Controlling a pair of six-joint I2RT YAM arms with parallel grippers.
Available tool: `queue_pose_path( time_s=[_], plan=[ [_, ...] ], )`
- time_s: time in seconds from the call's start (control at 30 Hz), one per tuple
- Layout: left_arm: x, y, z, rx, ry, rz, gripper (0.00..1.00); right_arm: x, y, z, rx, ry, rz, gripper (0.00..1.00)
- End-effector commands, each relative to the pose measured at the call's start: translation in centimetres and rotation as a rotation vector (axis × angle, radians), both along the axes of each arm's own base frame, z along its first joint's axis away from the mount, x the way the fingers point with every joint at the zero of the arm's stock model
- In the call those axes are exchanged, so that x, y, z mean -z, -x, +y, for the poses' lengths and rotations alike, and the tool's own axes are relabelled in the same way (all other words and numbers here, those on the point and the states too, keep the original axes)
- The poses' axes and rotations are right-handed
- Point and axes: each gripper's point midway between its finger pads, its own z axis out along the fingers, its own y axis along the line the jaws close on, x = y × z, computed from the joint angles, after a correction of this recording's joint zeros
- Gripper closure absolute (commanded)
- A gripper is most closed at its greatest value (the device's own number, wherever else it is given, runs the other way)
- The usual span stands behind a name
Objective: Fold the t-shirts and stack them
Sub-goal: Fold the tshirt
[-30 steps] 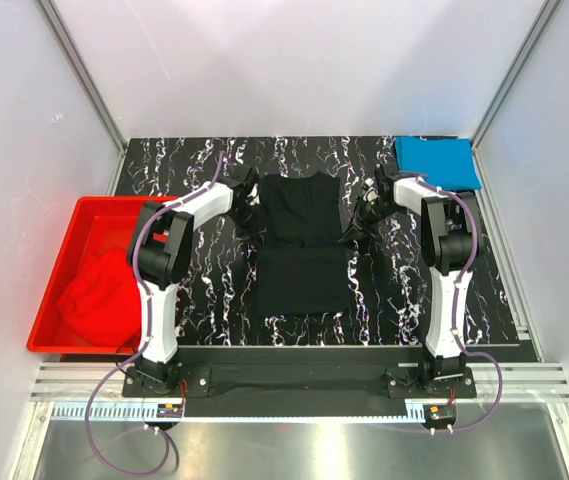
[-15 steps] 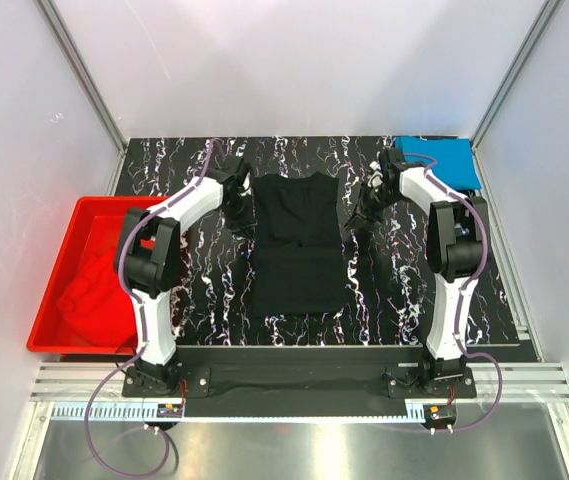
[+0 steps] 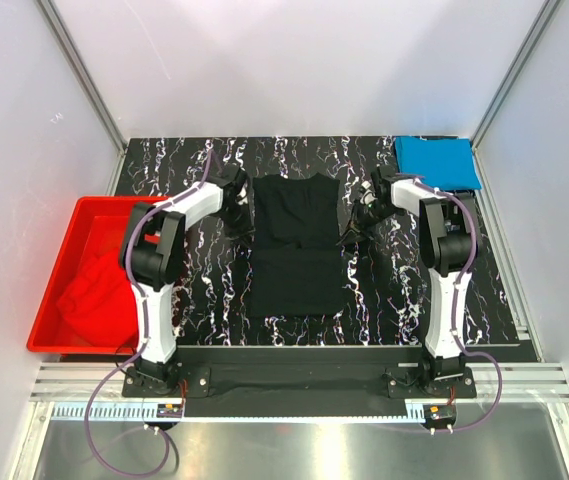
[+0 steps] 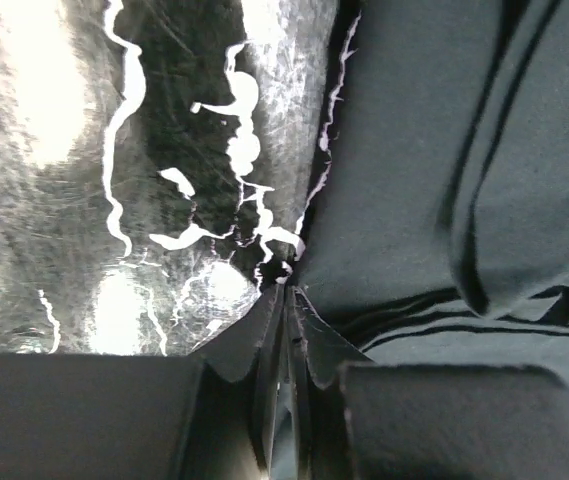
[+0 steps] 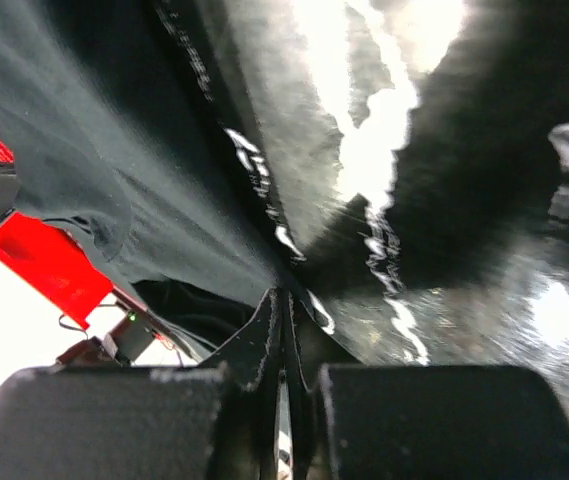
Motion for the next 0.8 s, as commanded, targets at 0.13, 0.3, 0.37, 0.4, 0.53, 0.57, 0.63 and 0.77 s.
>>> queue_pose_path(
  time_s=[0.13,0.3,0.37,0.4,0.53,0.57,0.63,0.77],
  plan=[
    [-3.4,0.0,4.7,0.015,-0.208,-0.121,0.79,-0.8,0.3,-4.8,-0.03,0.234,-0.077,0.94],
    [-6.3,3.2,5.3,0.01,-0.184,-0.132,0.66,-5.7,2.8,-4.7,-0.038,0.221,-0.125,0.66],
    [-7.5,5.0,4.3,0.014,-0.111,-0.152,0.61,-6.8,4.6,-3.6,-0.055,0.193,-0.12,0.57],
    [-6.2,6.9,4.1,0.023,-0.103,-0.115,0.6,-7.4,6.0,-3.3,-0.065,0.189,-0.125,0.53],
    [-6.5,11.9,1.6,0.104,-0.059,-0.096,0.51,-8.1,10.0,-2.9,-0.064,0.217,-0.105,0.4],
    [-6.4,12.7,1.1,0.111,-0.042,-0.083,0.49,-7.5,11.8,-2.6,-0.067,0.199,-0.074,0.39],
    [-5.7,15.2,-0.3,0.116,0.016,-0.035,0.44,-8.4,13.4,-1.7,-0.021,0.135,-0.07,0.39],
    [-5.6,16.8,-1.1,0.101,0.074,-0.055,0.41,-6.9,16.8,-0.3,0.001,0.06,-0.084,0.31]
  ],
)
